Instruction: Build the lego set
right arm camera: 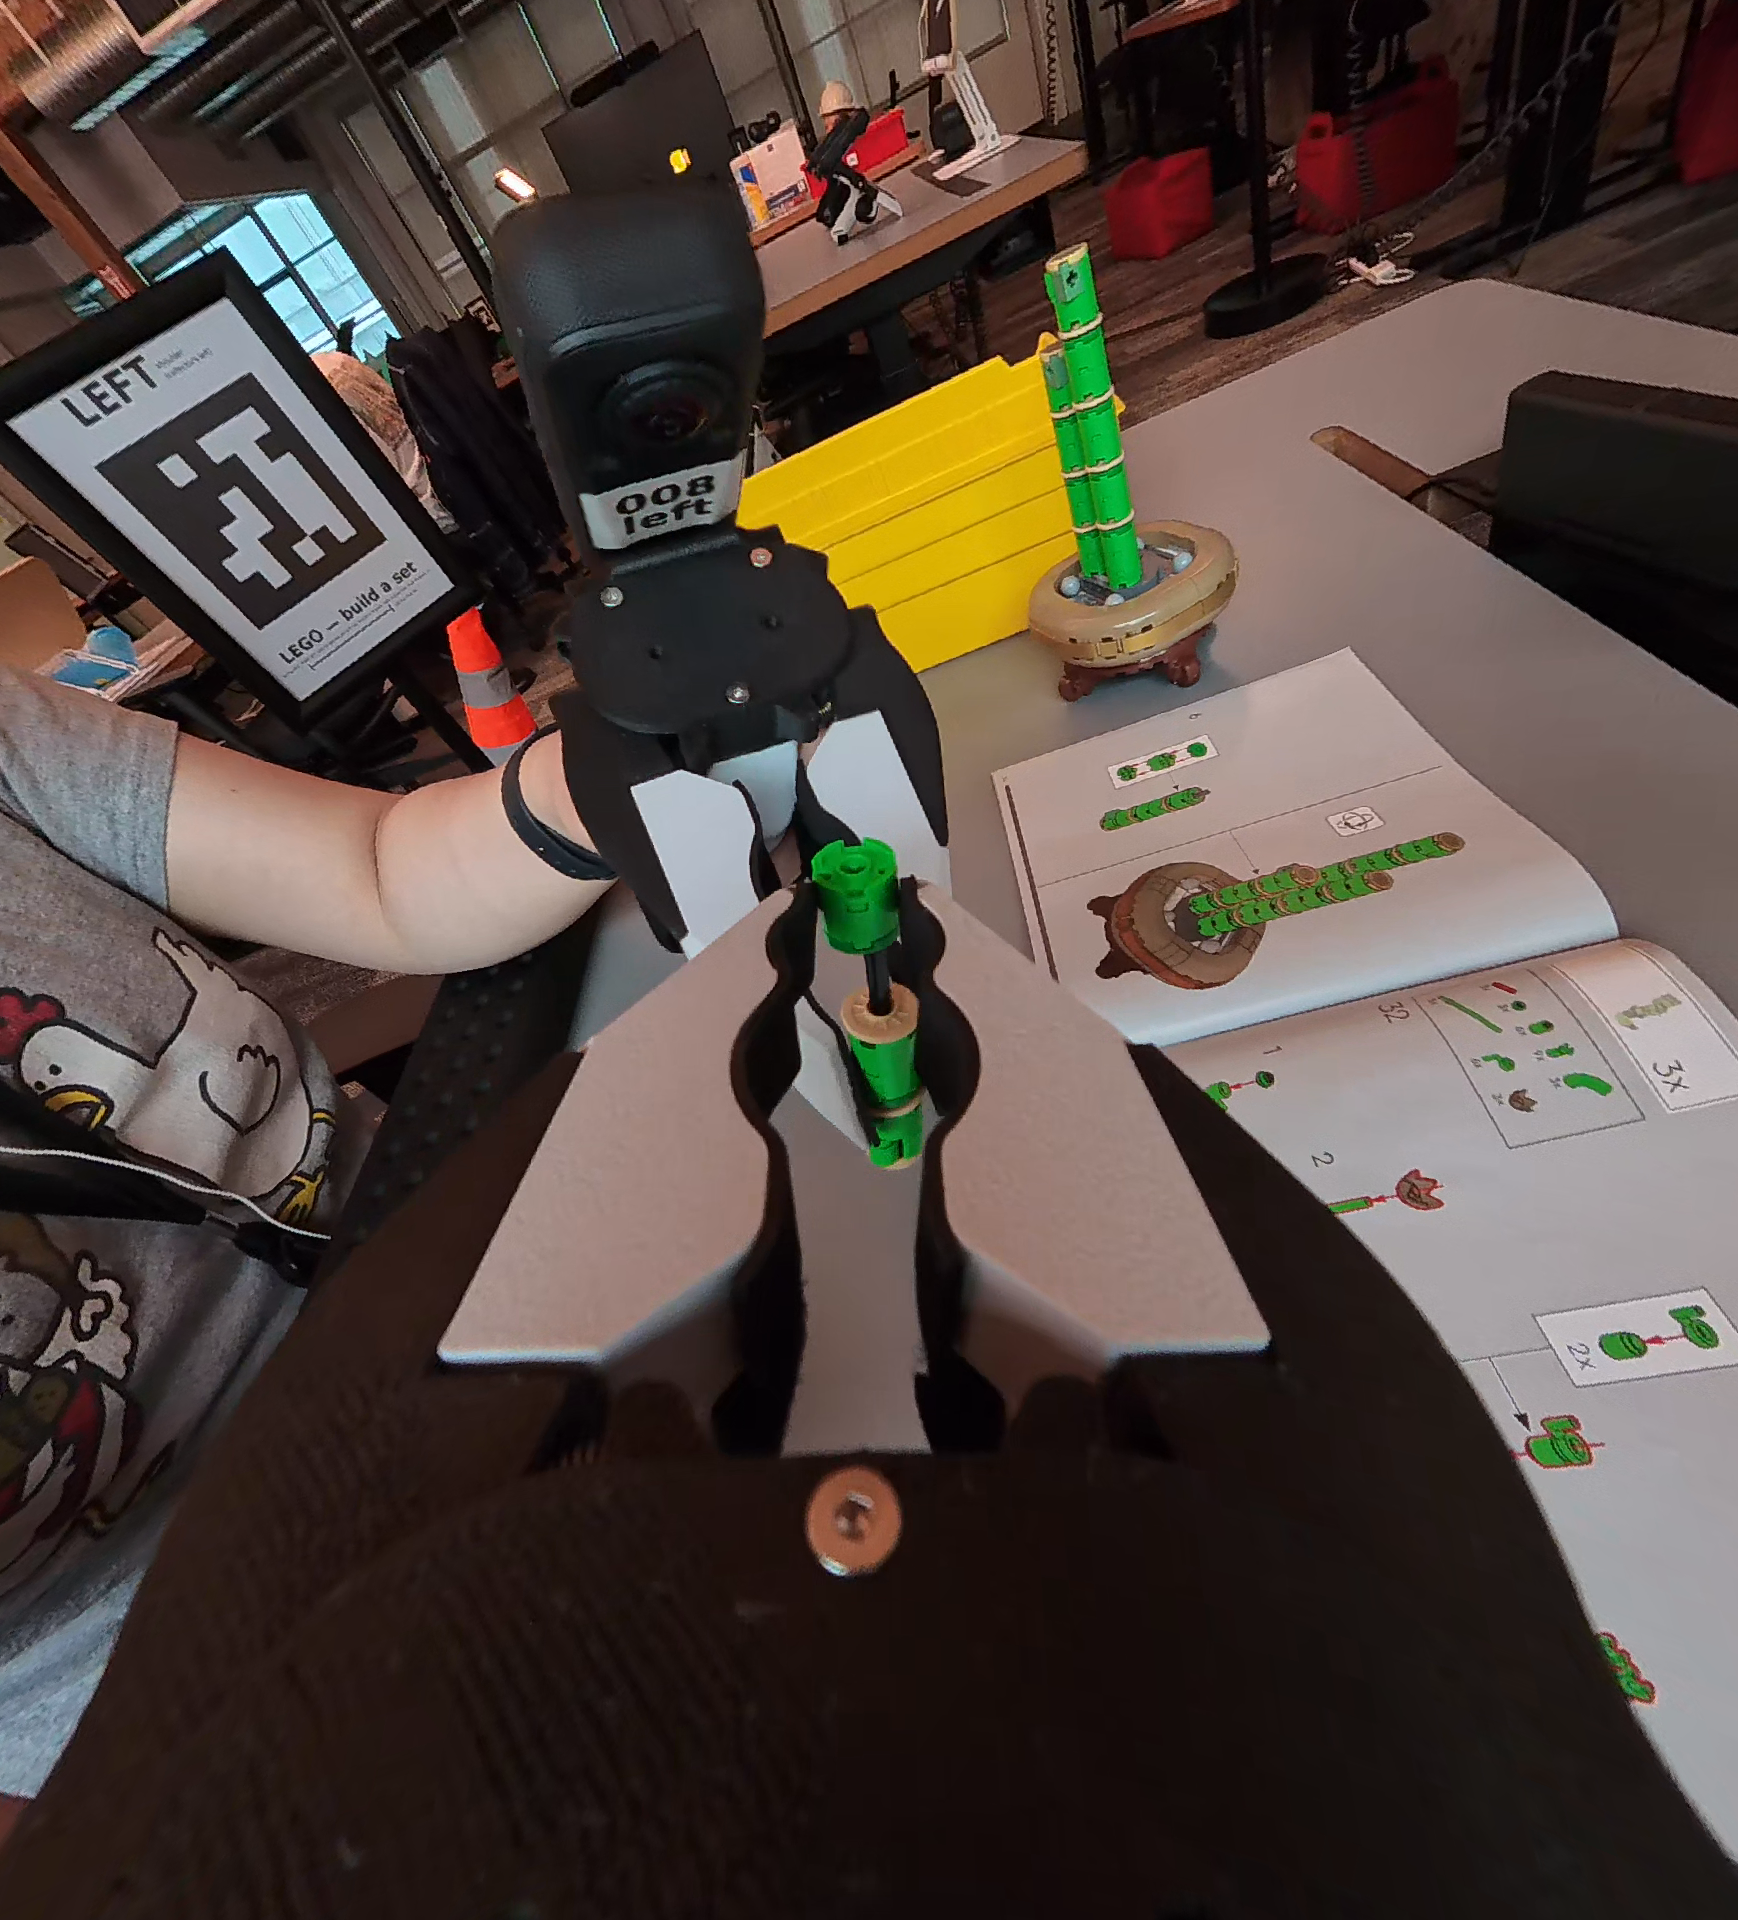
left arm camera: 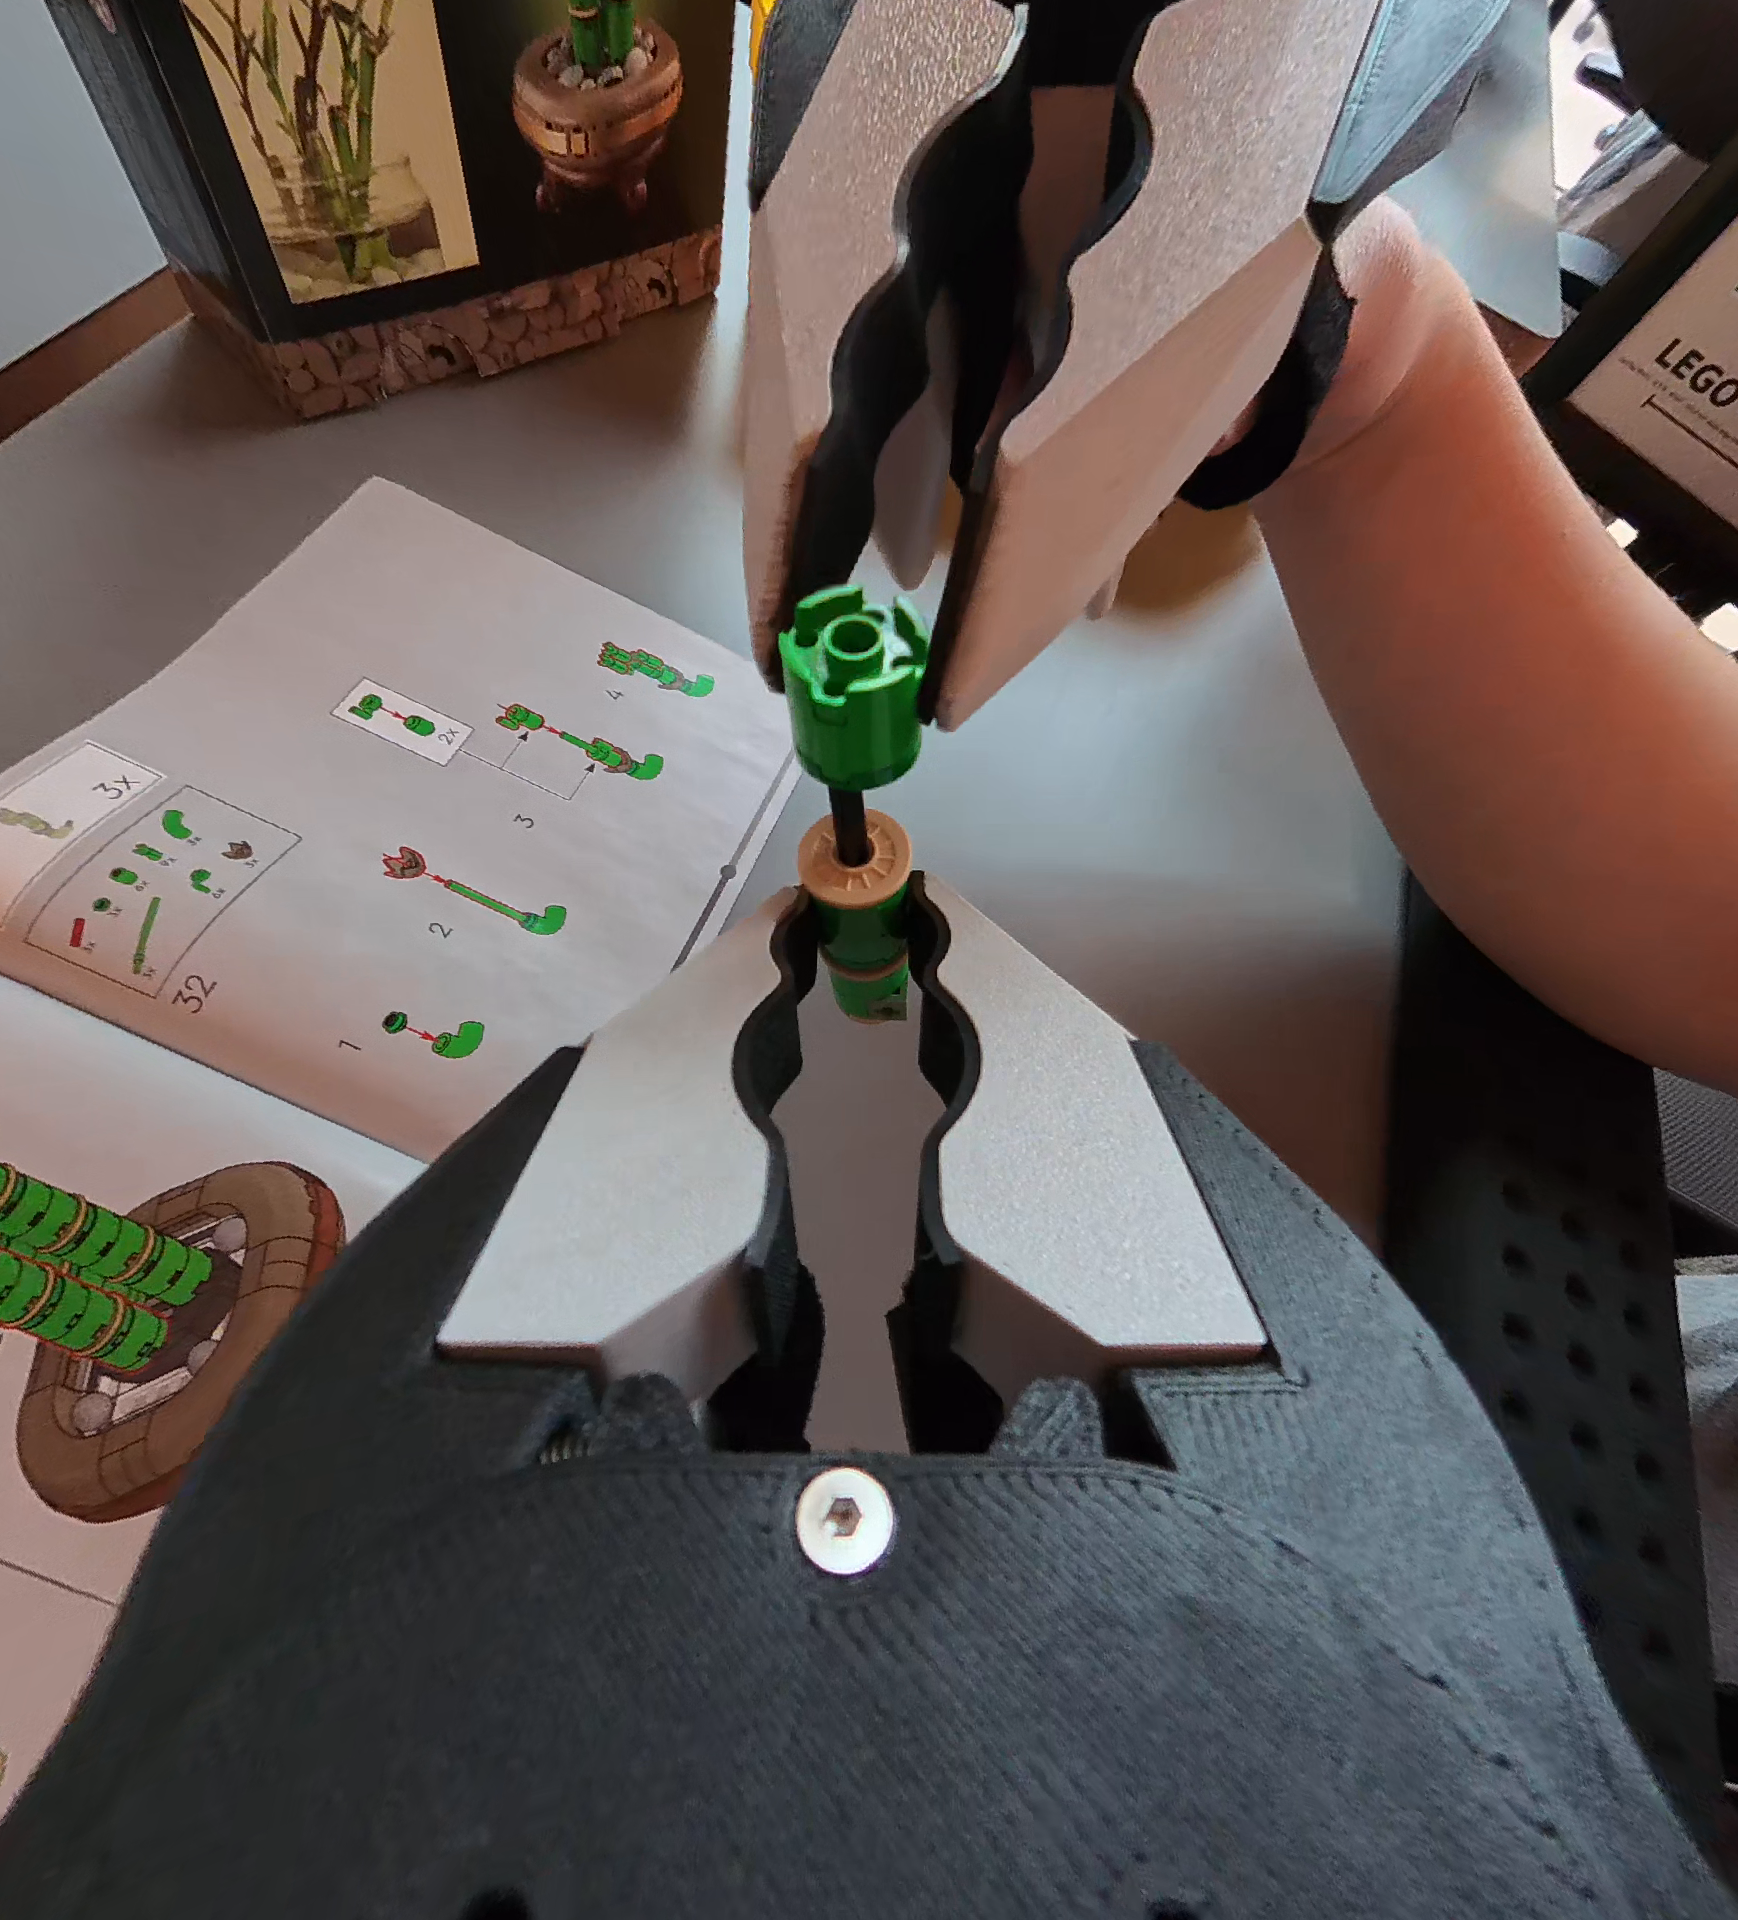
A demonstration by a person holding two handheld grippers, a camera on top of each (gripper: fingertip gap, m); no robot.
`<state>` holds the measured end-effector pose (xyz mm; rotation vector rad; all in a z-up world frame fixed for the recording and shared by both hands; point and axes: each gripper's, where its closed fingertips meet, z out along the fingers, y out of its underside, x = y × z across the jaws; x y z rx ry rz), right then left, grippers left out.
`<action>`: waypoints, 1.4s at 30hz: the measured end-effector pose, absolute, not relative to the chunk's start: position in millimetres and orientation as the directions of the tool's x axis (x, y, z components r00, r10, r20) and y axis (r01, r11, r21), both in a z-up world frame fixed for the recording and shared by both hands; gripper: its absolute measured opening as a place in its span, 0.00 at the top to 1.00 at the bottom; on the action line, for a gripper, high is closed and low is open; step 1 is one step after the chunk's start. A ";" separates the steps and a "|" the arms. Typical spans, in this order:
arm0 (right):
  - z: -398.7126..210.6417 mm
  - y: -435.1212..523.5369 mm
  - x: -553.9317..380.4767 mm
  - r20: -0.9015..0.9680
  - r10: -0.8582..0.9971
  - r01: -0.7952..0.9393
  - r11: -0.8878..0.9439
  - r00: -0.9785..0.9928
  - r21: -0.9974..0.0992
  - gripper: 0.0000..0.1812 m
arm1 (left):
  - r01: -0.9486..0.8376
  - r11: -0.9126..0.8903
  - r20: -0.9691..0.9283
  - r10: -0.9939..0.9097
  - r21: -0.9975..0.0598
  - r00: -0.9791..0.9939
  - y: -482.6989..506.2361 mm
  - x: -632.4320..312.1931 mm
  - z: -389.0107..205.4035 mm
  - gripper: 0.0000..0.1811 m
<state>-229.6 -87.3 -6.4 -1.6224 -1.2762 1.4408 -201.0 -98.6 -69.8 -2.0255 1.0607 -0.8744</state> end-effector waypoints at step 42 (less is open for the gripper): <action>28.9 -115.1 -242.3 -0.043 0.993 0.201 -0.021 -0.107 -0.979 0.76 | -0.557 -0.164 -0.035 -0.944 -0.814 0.329 -116.7 -216.3 -40.9 0.91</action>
